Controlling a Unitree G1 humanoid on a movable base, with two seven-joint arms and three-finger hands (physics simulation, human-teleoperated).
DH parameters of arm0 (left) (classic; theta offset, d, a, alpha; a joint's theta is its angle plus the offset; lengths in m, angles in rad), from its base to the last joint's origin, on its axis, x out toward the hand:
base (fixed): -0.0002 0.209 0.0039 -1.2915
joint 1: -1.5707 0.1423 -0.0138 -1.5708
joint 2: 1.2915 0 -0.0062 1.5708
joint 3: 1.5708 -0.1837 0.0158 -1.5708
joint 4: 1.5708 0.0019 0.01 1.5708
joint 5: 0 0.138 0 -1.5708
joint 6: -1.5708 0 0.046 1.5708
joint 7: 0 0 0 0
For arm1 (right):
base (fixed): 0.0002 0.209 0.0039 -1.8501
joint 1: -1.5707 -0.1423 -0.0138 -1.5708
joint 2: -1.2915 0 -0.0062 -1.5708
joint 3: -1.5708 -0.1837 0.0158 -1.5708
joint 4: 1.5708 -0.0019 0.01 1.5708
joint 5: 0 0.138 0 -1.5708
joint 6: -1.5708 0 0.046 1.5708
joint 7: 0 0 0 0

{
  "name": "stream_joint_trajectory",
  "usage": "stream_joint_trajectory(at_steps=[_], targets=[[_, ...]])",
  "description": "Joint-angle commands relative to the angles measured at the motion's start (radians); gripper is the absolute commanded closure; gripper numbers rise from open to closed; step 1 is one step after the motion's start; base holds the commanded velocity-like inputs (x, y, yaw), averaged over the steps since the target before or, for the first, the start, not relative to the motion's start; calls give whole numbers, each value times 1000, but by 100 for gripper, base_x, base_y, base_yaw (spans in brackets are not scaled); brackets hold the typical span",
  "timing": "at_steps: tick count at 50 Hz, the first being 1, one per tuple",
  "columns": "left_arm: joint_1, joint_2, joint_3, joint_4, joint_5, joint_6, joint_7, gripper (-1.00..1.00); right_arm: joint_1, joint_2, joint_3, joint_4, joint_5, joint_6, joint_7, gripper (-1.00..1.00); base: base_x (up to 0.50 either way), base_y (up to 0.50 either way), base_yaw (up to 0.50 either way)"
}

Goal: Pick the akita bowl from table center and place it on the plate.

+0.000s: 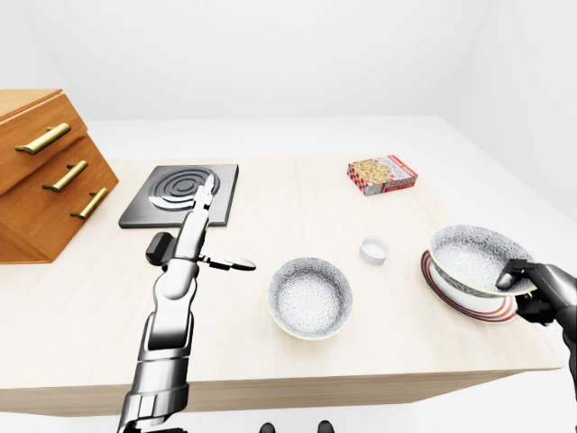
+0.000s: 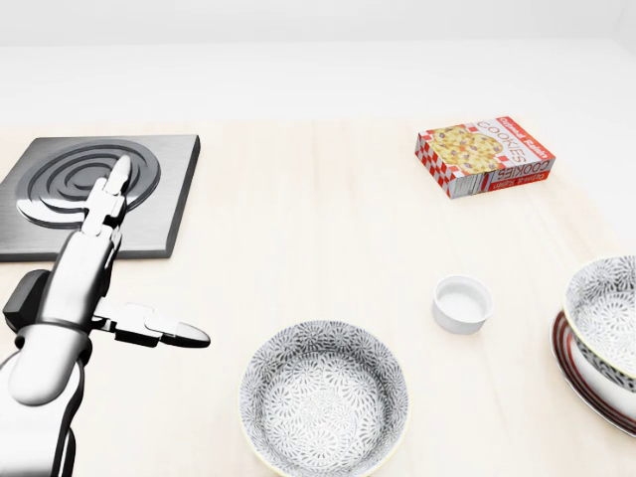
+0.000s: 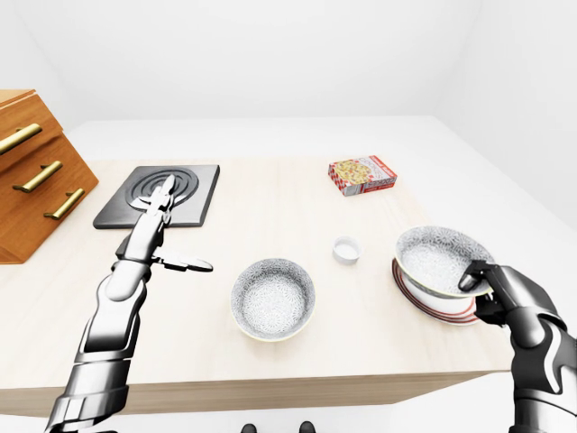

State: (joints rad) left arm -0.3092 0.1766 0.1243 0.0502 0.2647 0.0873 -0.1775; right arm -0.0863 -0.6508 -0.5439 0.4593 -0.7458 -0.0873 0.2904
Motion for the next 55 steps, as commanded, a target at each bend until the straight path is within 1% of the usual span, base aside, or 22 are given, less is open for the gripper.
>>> stream_joint_trajectory(at_steps=[1, 9, 15, 25, 29, 34, 35, 37, 40, 42, 43, 44, 45, 46, 55], targets=[[6, -1, -2, 2, 1, 0, 1, -100, -12, -30, 7, 75, 206, 0, -45, 100, 0, 0, 0], [6, -1, -1, -4, 3, 0, 0, -100, -26, -60, 20, 141, 212, 0, -80, 100, 0, 0, 0], [2, -1, -1, -1, 3, 0, -1, -100, -47, -68, 42, 181, 216, 0, -102, 100, 0, 0, 0], [-2, 0, -2, -1, 6, 0, -1, -100, -124, -62, 121, 237, 205, 0, -149, 100, 0, 0, 0], [-2, 0, -3, 3, 6, 0, -1, -100, -135, -77, 129, 277, 211, 0, -160, 100, 0, 0, 0], [0, 0, -1, 2, 5, 0, -1, -100, -136, -79, 142, 291, 213, 0, -169, 100, 0, 0, 0], [0, 0, -1, 1, 5, 0, -1, -100, -139, -76, 147, 292, 208, 0, -174, 95, 0, 0, 0], [0, 0, -2, 3, 5, 0, -1, -100, -136, -82, 146, 303, 210, 0, -177, 100, 0, 0, 0], [1, -1, -2, 5, 5, 0, 0, -100, -128, -93, 142, 322, 216, 0, -183, 100, 0, 0, 0], [1, -1, -1, 7, 5, 0, 1, -100, -125, -95, 144, 331, 215, 0, -189, 89, 0, 0, 0], [1, -1, -1, 8, 4, 0, 2, -100, -123, -98, 146, 335, 212, 0, -195, 58, 0, 0, 0], [2, -1, -1, 9, 4, 0, 2, -100, -123, -98, 148, 335, 210, 0, -196, 3, 0, 0, 0], [2, 0, -1, 9, 4, 0, 2, -100, -123, -96, 150, 333, 209, 0, -195, -39, 0, 0, 0], [3, 0, -1, 9, 4, 0, 3, -100, -120, -95, 153, 335, 204, 0, -195, -100, 0, 0, 0], [7, -2, -2, 17, 4, 0, 6, -100, -101, -96, 142, 316, 195, 0, -180, -100, 0, 0, 0]])
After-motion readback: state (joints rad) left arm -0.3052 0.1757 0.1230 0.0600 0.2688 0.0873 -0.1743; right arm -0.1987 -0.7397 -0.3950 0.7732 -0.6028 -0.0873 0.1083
